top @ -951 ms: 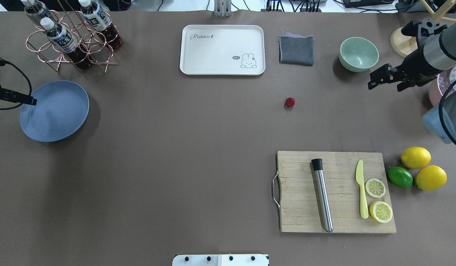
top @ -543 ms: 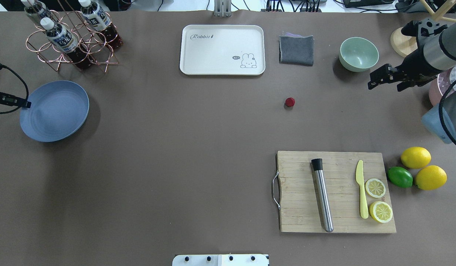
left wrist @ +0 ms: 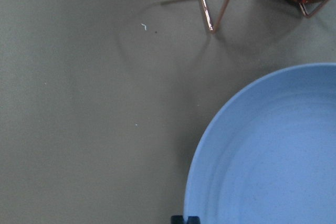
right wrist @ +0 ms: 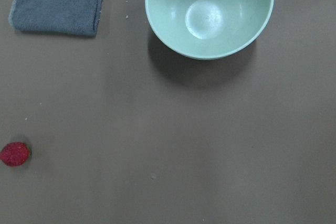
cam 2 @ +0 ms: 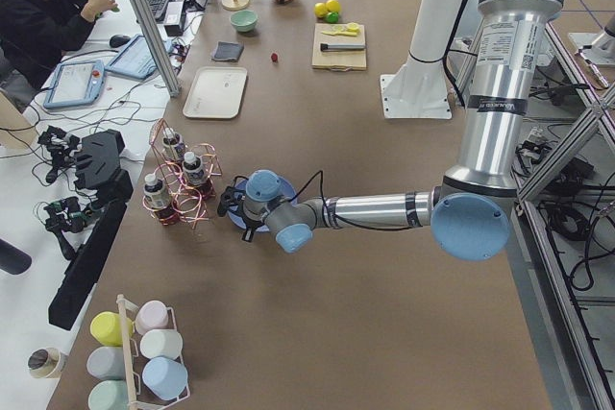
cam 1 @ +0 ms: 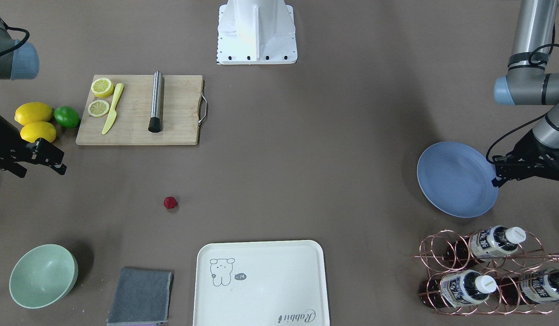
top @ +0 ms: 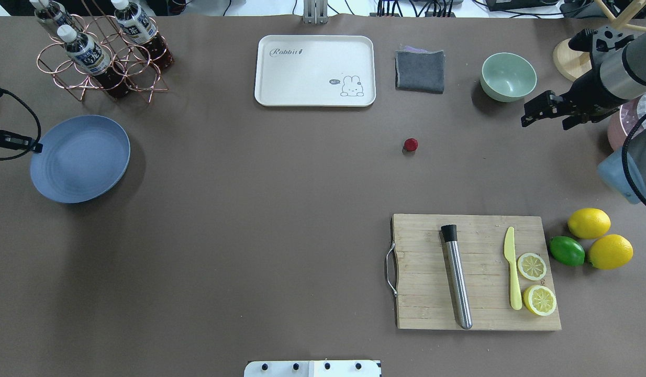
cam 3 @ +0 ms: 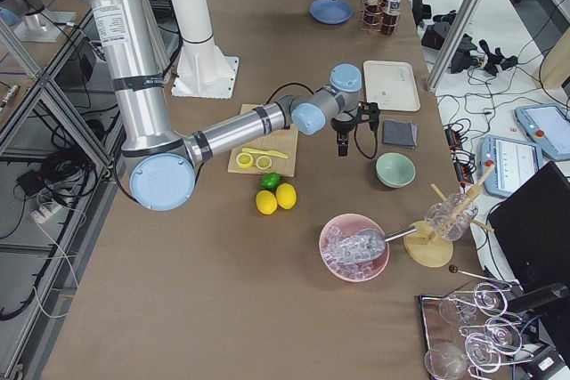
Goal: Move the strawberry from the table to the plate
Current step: 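Move the right gripper toward the strawberry while the left gripper approaches the blue plate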
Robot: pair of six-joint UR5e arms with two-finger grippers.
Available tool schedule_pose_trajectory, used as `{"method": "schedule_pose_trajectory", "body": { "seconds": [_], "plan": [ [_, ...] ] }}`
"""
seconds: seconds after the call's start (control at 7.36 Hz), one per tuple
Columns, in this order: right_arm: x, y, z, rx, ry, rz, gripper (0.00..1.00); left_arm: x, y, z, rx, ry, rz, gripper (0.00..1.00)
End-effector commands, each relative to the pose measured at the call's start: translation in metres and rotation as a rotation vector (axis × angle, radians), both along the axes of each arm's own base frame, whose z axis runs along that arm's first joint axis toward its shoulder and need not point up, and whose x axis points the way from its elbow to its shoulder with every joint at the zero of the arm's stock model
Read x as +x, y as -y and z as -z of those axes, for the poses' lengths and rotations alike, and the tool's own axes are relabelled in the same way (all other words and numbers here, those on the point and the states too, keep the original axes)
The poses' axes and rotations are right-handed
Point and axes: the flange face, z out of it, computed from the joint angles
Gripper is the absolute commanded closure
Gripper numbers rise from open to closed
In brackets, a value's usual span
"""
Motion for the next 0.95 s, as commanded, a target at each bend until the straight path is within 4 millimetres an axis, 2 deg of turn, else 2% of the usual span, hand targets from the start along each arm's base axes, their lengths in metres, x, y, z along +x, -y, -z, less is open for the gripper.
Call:
{"method": "schedule_pose_trajectory", "body": {
  "seconds": [0.0, 0.14, 0.41, 0.54, 0.68, 0.81],
  "plan": [
    [0.000, 0.000, 0.002, 0.004, 0.003, 0.002, 0.00, -0.024, 0.013, 0.019, -0.056, -0.090, -0.028, 1.00],
    [0.000, 0.000, 0.004, 0.006, 0.004, 0.002, 0.00, -0.043, 0.031, 0.043, -0.095, -0.151, -0.042, 1.00],
    [-0.001, 0.001, 0.009, 0.024, 0.005, 0.004, 0.00, -0.040, 0.039, 0.102, -0.161, -0.193, -0.001, 1.00],
    [-0.001, 0.005, 0.014, 0.030, 0.004, -0.006, 0.00, -0.032, 0.038, 0.130, -0.193, -0.229, 0.033, 1.00],
    [-0.002, 0.006, 0.014, 0.037, -0.005, -0.013, 0.00, -0.004, 0.032, 0.152, -0.223, -0.252, 0.027, 1.00],
    [-0.011, 0.006, 0.020, 0.056, -0.014, -0.009, 0.00, 0.028, 0.024, 0.177, -0.222, -0.247, 0.072, 1.00]
  ]
}}
